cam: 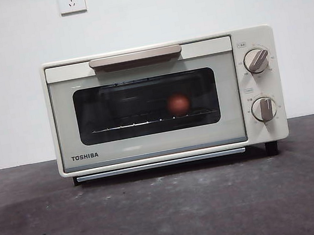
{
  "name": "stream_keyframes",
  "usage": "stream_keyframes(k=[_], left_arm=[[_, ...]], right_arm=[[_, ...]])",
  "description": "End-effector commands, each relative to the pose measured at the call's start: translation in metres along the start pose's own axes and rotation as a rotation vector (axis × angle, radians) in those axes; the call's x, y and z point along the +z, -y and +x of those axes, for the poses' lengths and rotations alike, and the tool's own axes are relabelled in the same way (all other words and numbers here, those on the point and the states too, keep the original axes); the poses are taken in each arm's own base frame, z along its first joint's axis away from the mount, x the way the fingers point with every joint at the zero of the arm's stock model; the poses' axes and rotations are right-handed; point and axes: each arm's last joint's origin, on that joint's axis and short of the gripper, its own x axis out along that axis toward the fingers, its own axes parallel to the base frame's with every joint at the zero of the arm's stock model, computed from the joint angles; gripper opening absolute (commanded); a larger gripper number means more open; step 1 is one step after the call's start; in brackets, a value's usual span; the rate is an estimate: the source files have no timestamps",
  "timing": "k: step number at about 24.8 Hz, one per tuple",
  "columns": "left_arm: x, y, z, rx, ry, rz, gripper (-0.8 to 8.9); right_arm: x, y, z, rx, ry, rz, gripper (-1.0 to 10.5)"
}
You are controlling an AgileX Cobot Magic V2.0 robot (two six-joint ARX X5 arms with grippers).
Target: Eggoven
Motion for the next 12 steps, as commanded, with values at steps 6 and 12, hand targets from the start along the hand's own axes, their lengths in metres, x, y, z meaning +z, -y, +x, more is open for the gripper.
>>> stream_keyframes(k=[6, 12], left_arm=[[0.0055, 0.0026, -0.0026, -0.007, 0.025, 0.029, 0.07], [0.0057, 0.0026, -0.0025, -0.007, 0.027, 0.030, 0.07]], right_arm=[[0.0033, -0.0017, -0.0016, 0.004, 0.015, -0.015, 0.0], [0.0020, -0.0017, -0.0058, 0.006, 0.030, -0.016, 0.0]])
